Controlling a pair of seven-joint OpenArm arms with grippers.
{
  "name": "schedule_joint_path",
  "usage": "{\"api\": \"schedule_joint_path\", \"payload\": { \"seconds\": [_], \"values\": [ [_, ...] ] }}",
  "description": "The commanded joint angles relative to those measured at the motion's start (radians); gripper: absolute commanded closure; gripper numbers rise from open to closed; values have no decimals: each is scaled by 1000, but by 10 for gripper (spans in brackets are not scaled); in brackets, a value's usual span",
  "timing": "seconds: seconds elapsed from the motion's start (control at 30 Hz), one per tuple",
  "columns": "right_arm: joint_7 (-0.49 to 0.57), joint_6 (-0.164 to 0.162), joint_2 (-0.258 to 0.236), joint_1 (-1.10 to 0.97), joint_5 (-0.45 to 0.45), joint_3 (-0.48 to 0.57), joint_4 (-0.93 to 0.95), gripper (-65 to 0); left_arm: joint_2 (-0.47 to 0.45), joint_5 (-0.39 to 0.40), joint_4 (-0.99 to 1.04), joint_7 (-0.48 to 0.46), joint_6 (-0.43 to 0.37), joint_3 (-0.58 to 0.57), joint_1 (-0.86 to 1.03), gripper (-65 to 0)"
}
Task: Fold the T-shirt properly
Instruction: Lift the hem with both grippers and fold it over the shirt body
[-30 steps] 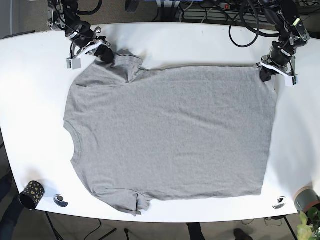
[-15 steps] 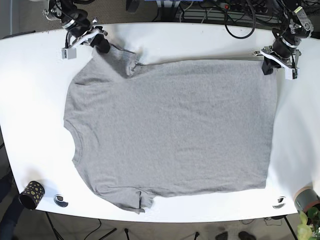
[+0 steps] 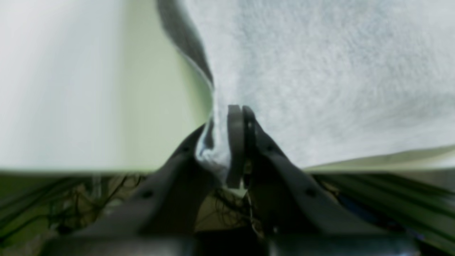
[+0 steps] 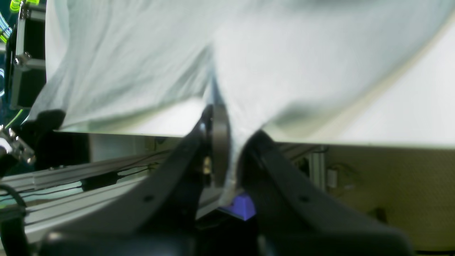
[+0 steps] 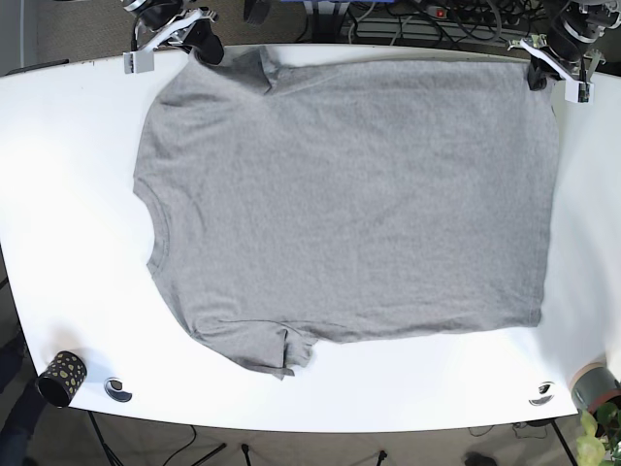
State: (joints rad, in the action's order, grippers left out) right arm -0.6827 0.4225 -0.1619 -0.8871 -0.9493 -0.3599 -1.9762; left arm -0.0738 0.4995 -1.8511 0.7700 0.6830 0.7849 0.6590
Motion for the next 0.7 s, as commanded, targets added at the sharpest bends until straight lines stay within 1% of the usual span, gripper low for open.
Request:
{"api": "schedule_joint_path", "payload": {
  "seconds": [0.0, 0.13, 0.23, 0.33, 0.4, 0.5, 0.6, 0.67],
  "values": [
    [19, 14, -9, -4, -23, -6, -24, 0, -7, 20, -22, -20, 15, 6, -2, 0],
    [19, 14, -9, 50, -20, -8, -27, 0, -7, 20, -45, -20, 15, -17, -57, 0],
    [11, 14, -11, 105, -18, -8, -24, 0, -5, 15, -74, -20, 15, -60, -107, 0],
    [10, 8, -44, 171, -18, -1, -19, 0, -5, 20, -77, -20, 15, -115, -155, 0],
    [10, 8, -51, 216, -18, 0, -19, 0, -5, 14, -77, -17, 15, -132, -199, 0],
    [8, 6, -66, 291, -18, 0, -7, 0, -5, 14, -71, 56, 15, -132, -265, 0],
    [8, 6, -89, 366, -18, 0, 18, 0, -5, 14, -69, 121, -29, -132, -331, 0],
    [8, 6, -103, 406, -18, 2, 38, 0, -5, 12, -68, 125, -42, -134, -361, 0]
  ]
}}
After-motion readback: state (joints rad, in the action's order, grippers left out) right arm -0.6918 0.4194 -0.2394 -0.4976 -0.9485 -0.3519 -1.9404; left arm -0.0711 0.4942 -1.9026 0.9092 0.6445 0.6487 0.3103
